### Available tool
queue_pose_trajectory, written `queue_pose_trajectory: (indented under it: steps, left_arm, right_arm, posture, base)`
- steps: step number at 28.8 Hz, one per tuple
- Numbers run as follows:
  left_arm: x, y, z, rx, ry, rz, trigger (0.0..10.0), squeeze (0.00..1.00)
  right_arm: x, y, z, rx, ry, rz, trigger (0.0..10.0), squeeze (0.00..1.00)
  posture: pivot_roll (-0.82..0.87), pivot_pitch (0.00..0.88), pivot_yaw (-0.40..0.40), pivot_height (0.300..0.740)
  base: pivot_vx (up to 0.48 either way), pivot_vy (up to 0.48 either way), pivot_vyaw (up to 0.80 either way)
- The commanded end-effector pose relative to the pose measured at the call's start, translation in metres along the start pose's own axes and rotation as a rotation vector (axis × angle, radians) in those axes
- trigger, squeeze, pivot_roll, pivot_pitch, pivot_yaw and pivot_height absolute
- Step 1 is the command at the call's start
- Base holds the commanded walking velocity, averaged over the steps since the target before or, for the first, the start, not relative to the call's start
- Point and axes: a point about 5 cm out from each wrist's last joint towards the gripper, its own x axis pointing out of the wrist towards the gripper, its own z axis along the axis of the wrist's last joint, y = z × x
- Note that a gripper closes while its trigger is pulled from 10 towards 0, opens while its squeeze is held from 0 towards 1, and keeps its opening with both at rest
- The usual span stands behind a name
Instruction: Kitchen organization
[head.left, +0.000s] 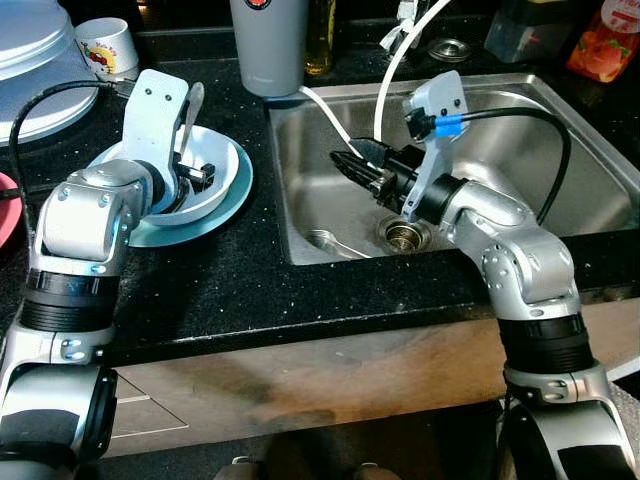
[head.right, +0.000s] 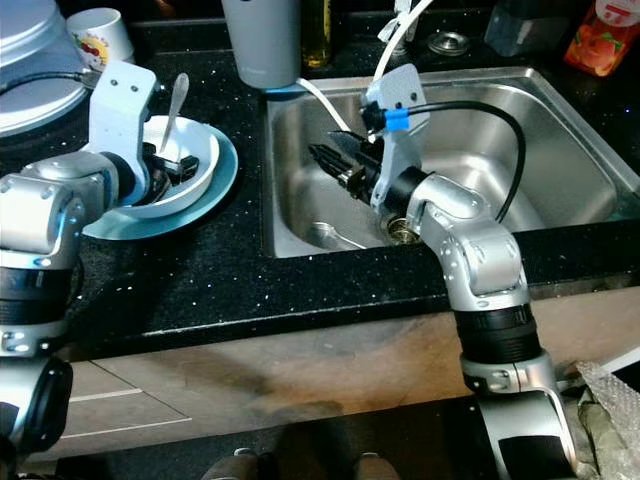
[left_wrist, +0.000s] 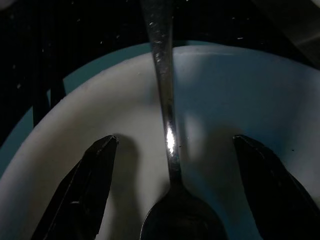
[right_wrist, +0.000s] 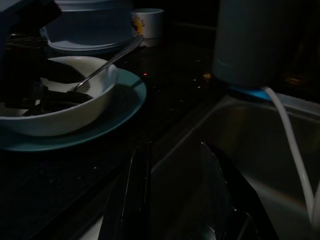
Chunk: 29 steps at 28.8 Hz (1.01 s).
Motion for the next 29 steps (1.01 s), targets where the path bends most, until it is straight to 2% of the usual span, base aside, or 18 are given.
queue_pose_trajectory:
  steps: [1,2,4,5,6,23,25,28,29]
  left_arm:
    - [0.005,-0.002,-0.014,-0.022,0.07,-0.011,10.0,0.0]
    - [0.005,-0.002,-0.014,-0.026,0.07,-0.018,4.8,0.0]
    - [0.005,-0.002,-0.014,-0.026,0.07,-0.018,4.8,0.0]
    - [0.006,-0.002,-0.015,-0.029,0.067,-0.022,1.5,0.0]
    - [0.006,-0.002,-0.014,-0.03,0.064,-0.027,0.0,0.0]
    - [0.007,-0.001,-0.012,-0.031,0.044,-0.052,0.0,0.0]
    - [0.006,0.001,-0.008,-0.028,0.012,-0.059,0.0,0.0]
    - [0.0,0.007,0.008,0.0,-0.109,-0.103,0.0,0.0]
    - [0.0,0.007,0.008,0.0,-0.109,-0.103,0.0,0.0]
  right_arm:
    - [-0.002,0.003,0.001,-0.001,-0.004,0.016,10.0,0.0]
    - [-0.002,0.003,0.001,-0.001,-0.005,0.017,10.0,0.0]
    - [-0.002,0.003,0.001,-0.001,-0.005,0.017,10.0,0.0]
    - [-0.002,0.003,0.002,-0.001,-0.006,0.018,10.0,0.0]
    - [-0.003,0.003,0.002,-0.001,-0.006,0.018,10.0,0.0]
    - [-0.003,0.001,0.001,-0.002,-0.006,0.014,10.0,0.0]
    - [-0.003,0.0,0.003,-0.004,-0.016,0.007,10.0,0.0]
    - [-0.003,-0.002,0.018,0.017,-0.103,-0.018,10.0,0.0]
    - [-0.003,-0.002,0.018,0.017,-0.103,-0.018,10.0,0.0]
  posture:
    - [0.03,0.137,0.004,0.74]
    - [0.03,0.138,0.004,0.74]
    - [0.03,0.138,0.004,0.74]
    - [0.03,0.138,0.005,0.74]
    - [0.03,0.139,0.006,0.74]
    - [0.03,0.138,0.007,0.74]
    - [0.03,0.138,0.005,0.74]
    - [0.03,0.141,0.004,0.74]
    - [0.03,0.141,0.004,0.74]
  base:
    - [0.0,0.0,0.0]
    - [0.0,0.0,0.0]
    - [0.0,0.0,0.0]
    - [0.0,0.0,0.0]
    - [0.0,0.0,0.0]
    - [0.0,0.0,0.0]
    - [0.0,0.0,0.0]
    - [0.0,0.0,0.0]
    - [0.0,0.0,0.0]
